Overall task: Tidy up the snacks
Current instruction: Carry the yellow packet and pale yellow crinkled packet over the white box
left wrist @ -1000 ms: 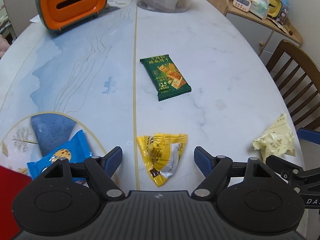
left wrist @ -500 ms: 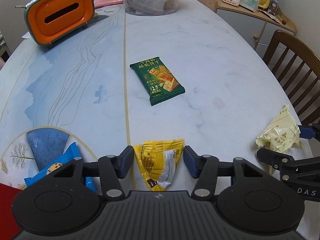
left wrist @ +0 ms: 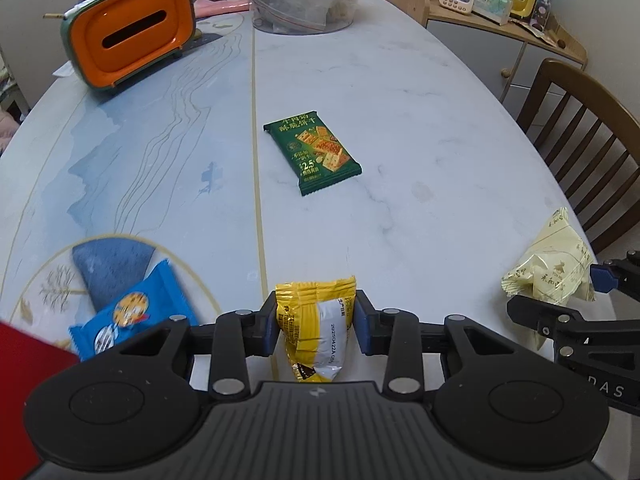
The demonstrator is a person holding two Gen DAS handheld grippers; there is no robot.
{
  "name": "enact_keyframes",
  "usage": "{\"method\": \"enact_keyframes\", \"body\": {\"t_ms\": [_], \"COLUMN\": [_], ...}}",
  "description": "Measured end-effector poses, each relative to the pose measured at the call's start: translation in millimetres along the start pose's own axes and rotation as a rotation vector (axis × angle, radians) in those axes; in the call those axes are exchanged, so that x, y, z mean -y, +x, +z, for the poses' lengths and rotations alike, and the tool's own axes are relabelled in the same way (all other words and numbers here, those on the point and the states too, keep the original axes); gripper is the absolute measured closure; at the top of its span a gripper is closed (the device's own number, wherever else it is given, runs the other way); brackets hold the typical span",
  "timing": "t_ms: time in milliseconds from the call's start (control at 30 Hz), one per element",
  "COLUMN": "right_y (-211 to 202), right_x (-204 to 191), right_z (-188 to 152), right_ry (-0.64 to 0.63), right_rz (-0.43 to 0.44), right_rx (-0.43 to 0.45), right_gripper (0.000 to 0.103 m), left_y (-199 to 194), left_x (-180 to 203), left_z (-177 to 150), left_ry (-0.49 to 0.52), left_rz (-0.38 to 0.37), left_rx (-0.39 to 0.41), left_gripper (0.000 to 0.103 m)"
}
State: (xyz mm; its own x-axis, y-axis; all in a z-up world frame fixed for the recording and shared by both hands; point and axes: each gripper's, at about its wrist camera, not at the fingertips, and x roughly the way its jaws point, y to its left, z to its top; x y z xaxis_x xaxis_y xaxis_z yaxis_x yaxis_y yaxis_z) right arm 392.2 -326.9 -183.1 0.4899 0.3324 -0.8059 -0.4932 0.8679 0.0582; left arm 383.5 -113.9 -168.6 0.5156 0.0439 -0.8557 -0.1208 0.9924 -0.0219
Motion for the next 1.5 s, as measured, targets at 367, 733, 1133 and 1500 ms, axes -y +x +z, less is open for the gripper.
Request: {"method": "enact_keyframes", "body": {"t_ms": [367, 733, 1133, 1500], "right_y": [-59, -116, -158, -160], "right_x": [-34, -79, -148, -235], "right_z": [-8, -9, -10, 1], "right_ry": [-0.023, -0.047, -0.072, -0.146], "right_rz": [0.072, 0.135, 0.19, 0.262], "right_rx": [0.022, 0.054, 0.08, 0.082], "right_gripper": [0.051, 0.051, 0.051, 0.051], "left_y": [-60, -135, -204, -241], "left_x": [-15, -43, -108, -193], "left_z": [-26, -59, -96, -124], "left_ry": [-0.053, -0.067, -0.133, -0.189], "left_rz": [-0.053, -0.065, -0.104, -0.07], "left_rx": [0.002, 0.042, 0.068, 0.094], "left_gripper": [0.067, 0.067, 0.067, 0.067]}}
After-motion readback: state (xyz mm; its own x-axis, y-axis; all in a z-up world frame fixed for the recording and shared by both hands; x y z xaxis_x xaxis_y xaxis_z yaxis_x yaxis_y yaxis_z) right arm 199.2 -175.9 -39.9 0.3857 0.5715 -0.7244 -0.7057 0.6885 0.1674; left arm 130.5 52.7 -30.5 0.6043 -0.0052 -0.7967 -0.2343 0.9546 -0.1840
